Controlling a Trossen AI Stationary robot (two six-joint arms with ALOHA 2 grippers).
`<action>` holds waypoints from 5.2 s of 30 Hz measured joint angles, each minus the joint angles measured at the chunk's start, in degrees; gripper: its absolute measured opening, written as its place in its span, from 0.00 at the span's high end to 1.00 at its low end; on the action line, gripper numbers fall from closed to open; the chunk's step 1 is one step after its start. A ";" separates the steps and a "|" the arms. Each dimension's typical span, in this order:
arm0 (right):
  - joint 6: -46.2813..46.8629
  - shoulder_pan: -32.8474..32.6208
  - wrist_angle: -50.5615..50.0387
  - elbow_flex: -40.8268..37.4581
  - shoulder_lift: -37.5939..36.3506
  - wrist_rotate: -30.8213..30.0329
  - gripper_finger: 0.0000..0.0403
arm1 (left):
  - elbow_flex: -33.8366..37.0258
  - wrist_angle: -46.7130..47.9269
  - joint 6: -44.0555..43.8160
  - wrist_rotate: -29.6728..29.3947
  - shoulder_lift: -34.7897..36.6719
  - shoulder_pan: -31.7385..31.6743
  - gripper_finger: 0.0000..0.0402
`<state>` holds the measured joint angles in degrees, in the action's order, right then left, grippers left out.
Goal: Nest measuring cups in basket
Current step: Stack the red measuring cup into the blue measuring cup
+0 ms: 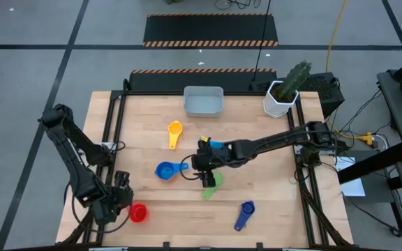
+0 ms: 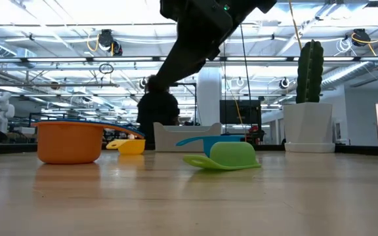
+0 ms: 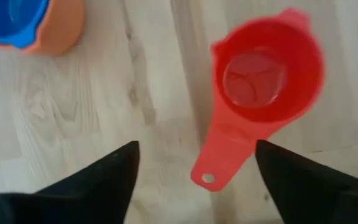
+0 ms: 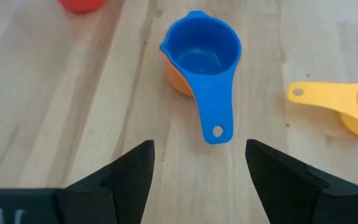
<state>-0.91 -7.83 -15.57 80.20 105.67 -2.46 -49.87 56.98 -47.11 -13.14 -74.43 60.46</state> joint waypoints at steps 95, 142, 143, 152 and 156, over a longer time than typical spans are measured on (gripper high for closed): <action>0.26 -1.67 -1.47 0.04 -0.02 -0.79 0.39 | 8.96 -29.82 -9.71 -1.73 -13.01 2.88 0.90; -6.87 -9.91 28.07 0.02 -7.80 -21.83 0.39 | 8.98 -76.85 66.54 -16.77 11.18 -29.80 0.99; -7.05 -10.08 28.51 0.02 -7.87 -21.86 0.39 | 8.98 -78.09 66.57 -15.48 10.55 -30.25 0.99; -8.37 -11.40 29.70 -0.01 -8.23 -21.79 0.43 | 8.96 -82.91 68.06 -12.33 6.22 -31.69 0.99; -8.41 -12.28 29.38 -0.02 -9.65 -21.77 0.48 | 8.96 -84.34 68.20 -12.25 6.26 -31.51 0.97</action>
<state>-9.32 -20.11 13.81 80.18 96.02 -24.23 -40.91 -27.36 21.09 -25.40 -68.17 28.95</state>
